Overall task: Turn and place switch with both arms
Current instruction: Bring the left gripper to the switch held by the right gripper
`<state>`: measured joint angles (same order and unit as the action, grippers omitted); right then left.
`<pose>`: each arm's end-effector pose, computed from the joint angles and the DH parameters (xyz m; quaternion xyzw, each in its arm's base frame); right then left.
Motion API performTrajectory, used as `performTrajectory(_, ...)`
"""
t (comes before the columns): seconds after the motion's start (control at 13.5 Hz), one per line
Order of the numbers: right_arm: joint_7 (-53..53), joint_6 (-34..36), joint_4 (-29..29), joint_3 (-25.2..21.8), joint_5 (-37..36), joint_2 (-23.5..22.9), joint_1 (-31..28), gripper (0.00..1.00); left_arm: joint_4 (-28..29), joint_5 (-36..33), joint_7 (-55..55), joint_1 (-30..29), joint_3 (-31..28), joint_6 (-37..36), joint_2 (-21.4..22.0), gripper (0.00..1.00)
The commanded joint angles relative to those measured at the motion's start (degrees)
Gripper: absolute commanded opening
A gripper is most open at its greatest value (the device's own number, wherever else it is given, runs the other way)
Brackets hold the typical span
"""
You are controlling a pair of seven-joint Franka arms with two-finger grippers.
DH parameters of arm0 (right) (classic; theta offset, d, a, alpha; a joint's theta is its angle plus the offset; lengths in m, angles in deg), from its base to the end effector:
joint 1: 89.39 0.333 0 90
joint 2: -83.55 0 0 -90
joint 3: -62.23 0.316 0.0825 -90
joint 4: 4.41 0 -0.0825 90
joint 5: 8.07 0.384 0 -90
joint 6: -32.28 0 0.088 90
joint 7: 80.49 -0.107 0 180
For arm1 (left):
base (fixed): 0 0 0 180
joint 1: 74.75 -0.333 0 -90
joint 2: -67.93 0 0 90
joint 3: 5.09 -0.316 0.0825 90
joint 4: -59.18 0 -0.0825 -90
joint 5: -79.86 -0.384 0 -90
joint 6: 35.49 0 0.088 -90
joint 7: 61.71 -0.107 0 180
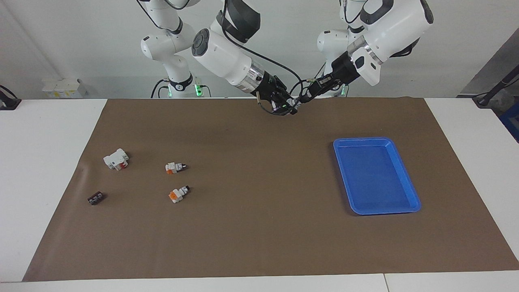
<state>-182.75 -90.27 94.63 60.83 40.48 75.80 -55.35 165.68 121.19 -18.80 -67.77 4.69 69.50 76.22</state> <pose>0.5159 0.3695 0.5378 -0.6441 0.6565 0.2956 0.2584 0.4919 -0.2098 0.6059 0.8977 0.2819 -0.1181 0.3174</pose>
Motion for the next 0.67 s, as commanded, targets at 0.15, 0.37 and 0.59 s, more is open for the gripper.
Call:
performTrajectory(0.15,-1.18,0.11,-1.31,0.26,0.93,-0.59,-0.20,0.00,4.06,1.29,-1.25,0.23,-0.11,1.19,3.05,0.22)
performTrajectory(0.37,-1.18,0.11,-1.31,0.26,0.93,-0.59,-0.20,0.00,4.59,1.29,-1.25,0.23,-0.19,-1.01,3.66,0.23)
performTrajectory(0.59,-1.18,0.11,-1.31,0.26,0.93,-0.59,-0.20,0.00,4.59,1.29,-1.25,0.23,-0.19,-0.58,3.66,0.23)
